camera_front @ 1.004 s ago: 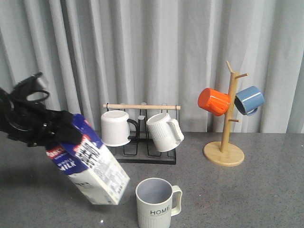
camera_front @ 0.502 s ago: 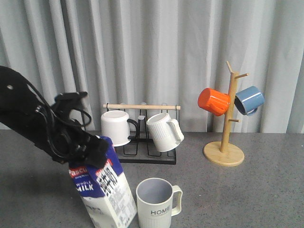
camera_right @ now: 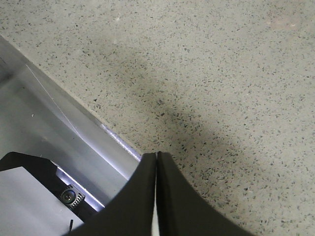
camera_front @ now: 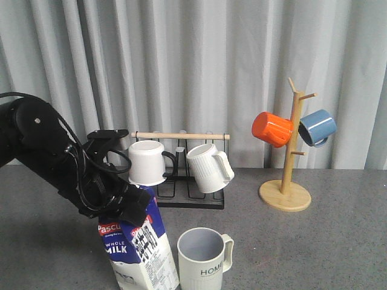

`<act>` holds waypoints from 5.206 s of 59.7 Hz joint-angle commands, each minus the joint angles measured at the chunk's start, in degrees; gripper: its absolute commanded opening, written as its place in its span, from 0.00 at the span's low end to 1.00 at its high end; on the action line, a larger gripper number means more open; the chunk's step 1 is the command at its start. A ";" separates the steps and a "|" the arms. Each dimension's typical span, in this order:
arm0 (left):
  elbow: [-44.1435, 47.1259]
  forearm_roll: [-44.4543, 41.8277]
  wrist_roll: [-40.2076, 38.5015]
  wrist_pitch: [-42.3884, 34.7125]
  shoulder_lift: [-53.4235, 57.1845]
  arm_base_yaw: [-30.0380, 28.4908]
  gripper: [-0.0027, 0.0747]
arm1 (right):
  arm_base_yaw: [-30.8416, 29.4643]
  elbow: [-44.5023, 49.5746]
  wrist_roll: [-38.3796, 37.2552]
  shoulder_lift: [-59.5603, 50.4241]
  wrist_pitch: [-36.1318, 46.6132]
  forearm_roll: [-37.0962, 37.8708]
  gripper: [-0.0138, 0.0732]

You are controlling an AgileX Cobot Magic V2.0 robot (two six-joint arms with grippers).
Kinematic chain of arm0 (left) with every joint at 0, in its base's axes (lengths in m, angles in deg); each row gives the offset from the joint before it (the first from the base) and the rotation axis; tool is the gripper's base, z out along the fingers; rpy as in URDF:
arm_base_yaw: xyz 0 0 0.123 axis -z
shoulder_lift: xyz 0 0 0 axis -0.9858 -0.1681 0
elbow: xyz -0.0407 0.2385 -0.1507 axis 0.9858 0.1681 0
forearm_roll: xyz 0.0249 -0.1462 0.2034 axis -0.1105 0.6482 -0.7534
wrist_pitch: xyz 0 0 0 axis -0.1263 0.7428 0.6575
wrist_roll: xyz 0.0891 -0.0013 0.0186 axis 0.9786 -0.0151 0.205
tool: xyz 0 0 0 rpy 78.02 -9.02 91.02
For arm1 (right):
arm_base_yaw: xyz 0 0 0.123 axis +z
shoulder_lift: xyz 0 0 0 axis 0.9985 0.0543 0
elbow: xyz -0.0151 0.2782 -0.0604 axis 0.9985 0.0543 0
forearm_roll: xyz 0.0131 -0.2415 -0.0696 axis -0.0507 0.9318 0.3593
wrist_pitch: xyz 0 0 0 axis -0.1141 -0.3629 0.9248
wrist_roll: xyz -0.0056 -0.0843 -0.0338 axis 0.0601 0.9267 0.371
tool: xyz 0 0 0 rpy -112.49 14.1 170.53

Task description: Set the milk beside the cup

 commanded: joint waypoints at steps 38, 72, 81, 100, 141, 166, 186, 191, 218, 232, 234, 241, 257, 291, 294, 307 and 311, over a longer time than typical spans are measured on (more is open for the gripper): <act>-1.34 1.18 -1.90 4.16 6.77 0.31 0.78 | -0.33 -1.52 -0.66 -0.01 2.98 -0.39 0.15; -1.14 -2.19 -1.37 4.10 27.83 0.31 0.16 | -0.33 -1.52 -9.79 -0.01 16.35 0.53 0.15; -1.10 -7.21 -0.84 3.68 34.30 0.31 0.02 | -0.33 -1.52 -14.61 -0.01 20.79 0.46 0.15; 12.20 -8.17 -2.71 -6.86 50.20 0.31 0.02 | -0.33 -1.52 -15.43 -0.01 20.96 0.22 0.15; 43.30 -8.93 -9.31 -7.66 74.33 0.31 0.02 | -0.33 -1.52 -15.43 -0.01 20.96 0.22 0.15; 68.59 -21.33 -9.19 -48.22 76.52 -1.09 0.02 | -0.33 -1.52 -15.43 -0.01 20.96 0.22 0.15; 99.03 -21.25 -9.41 -76.97 89.64 -7.97 0.02 | -0.33 -1.52 -15.37 -0.01 20.93 0.22 0.15; 102.45 -21.20 -9.75 -76.97 93.26 -9.99 0.02 | -0.33 -1.52 -15.37 -0.01 20.93 0.22 0.15; 103.00 -21.20 -9.63 -69.30 104.06 -16.99 0.02 | -0.33 -1.52 -15.37 -0.01 20.92 0.22 0.15; 102.93 -21.20 -9.63 -69.30 104.06 -16.99 0.02 | -0.33 -1.52 -15.37 -0.01 20.92 0.22 0.15; 102.93 -21.20 -9.63 -69.30 104.06 -16.99 0.02 | -0.33 -1.52 -15.37 -0.01 20.92 0.22 0.15; 102.93 -21.20 -9.63 -69.30 104.06 -16.99 0.02 | -0.33 -1.52 -15.37 -0.01 20.92 0.22 0.15; 102.93 -21.20 -9.63 -69.30 104.06 -16.99 0.02 | -0.33 -1.52 -15.37 -0.01 20.97 0.22 0.15; 102.93 -21.20 -9.63 -69.30 104.06 -16.99 0.02 | -0.33 -1.52 -15.01 -3.82 21.96 2.75 0.15; 102.93 -21.20 -9.63 -69.30 104.06 -16.99 0.02 | -0.33 -1.40 -15.07 -5.51 22.62 5.65 0.15; 102.93 -21.20 -9.63 -69.30 104.06 -16.99 0.02 | -0.33 10.81 -25.49 -14.86 40.48 16.09 0.16; 102.93 -21.20 -9.63 -69.30 104.06 -16.99 0.02 | -0.45 16.01 -30.35 -18.30 46.82 18.02 0.15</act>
